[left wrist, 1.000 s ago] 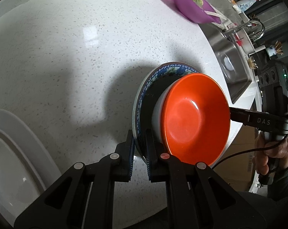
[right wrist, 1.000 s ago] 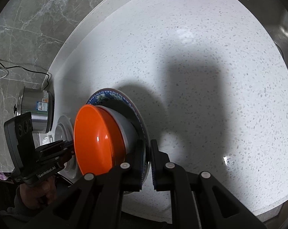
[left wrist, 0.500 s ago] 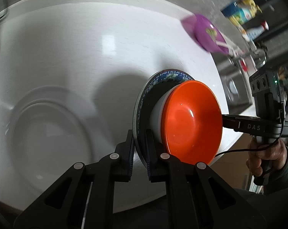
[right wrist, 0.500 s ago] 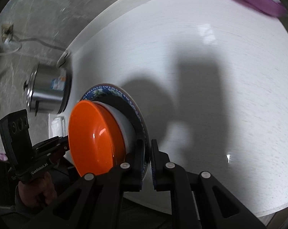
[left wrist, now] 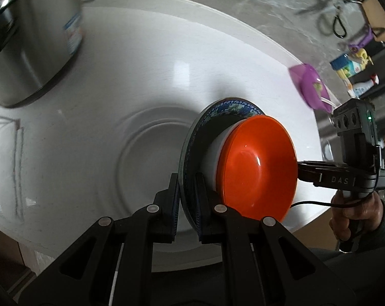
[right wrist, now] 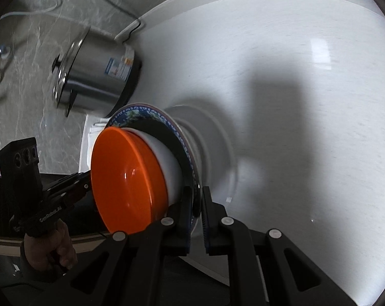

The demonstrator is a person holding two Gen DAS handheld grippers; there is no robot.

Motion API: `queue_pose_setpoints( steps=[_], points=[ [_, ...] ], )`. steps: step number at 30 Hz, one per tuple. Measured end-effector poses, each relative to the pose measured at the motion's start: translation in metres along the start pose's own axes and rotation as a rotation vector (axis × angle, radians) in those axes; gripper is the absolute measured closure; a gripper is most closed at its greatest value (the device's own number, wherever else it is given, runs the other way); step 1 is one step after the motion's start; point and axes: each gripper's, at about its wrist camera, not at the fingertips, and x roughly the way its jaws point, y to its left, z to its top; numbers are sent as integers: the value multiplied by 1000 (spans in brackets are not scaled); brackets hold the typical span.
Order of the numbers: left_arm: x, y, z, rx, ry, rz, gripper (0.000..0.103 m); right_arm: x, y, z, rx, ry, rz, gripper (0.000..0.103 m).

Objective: Organize plates and bowls
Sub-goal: 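Lift the bowl stack with both grippers and carry it over the white plates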

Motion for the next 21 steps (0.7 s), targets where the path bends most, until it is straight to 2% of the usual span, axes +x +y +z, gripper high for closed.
queue_pose_setpoints(
  steps=[10, 21],
  points=[
    [19, 53, -6, -8, 43, -6, 95, 42, 18, 2, 12, 18, -37, 92],
    [42, 71, -5, 28, 78, -14, 95, 63, 16, -2, 33, 6, -91, 92]
  ],
)
